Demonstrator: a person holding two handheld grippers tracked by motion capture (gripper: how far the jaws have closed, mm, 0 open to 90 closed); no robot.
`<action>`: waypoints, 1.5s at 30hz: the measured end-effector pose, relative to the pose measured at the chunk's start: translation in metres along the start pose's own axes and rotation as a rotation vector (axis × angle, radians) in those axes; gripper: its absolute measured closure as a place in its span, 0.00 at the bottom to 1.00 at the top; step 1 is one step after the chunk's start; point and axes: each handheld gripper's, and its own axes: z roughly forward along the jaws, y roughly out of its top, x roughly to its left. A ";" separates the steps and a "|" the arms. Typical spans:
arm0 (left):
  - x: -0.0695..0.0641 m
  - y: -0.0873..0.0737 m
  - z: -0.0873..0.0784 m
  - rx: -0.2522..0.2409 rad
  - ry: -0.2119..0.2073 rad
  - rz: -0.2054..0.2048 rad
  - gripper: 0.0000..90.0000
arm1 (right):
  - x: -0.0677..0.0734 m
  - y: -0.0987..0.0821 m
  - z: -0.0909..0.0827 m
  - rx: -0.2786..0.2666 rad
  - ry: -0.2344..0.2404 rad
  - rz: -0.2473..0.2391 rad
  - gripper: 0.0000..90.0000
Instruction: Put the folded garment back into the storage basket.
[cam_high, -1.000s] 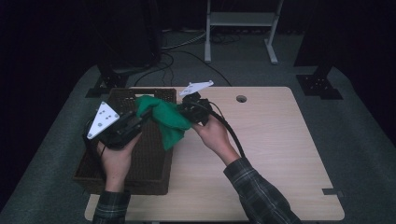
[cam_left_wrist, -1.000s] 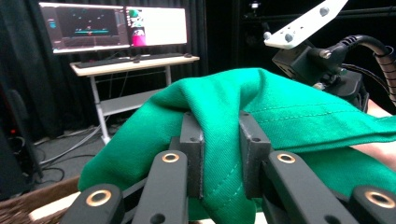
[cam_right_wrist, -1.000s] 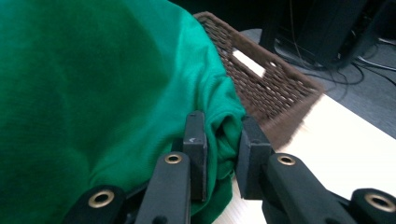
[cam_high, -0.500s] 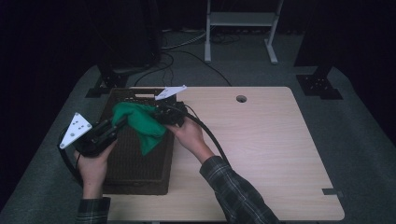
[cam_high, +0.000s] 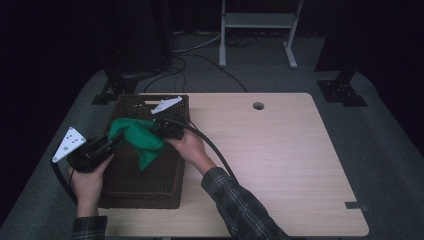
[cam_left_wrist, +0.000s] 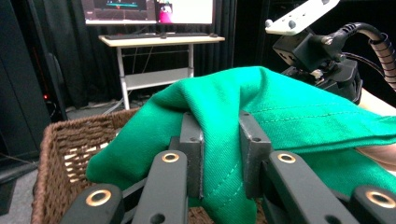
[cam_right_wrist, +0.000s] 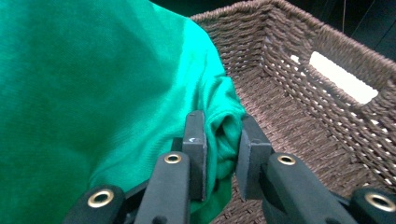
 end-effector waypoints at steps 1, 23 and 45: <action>0.000 -0.001 0.000 -0.002 0.000 0.000 0.84 | 0.000 -0.001 0.002 0.004 0.000 0.002 0.86; 0.007 -0.012 0.004 0.073 0.045 -0.029 0.83 | -0.008 -0.015 0.017 0.010 0.009 0.021 0.86; 0.007 -0.012 0.008 0.100 0.093 -0.026 0.58 | -0.004 -0.014 0.020 0.039 -0.036 -0.014 0.86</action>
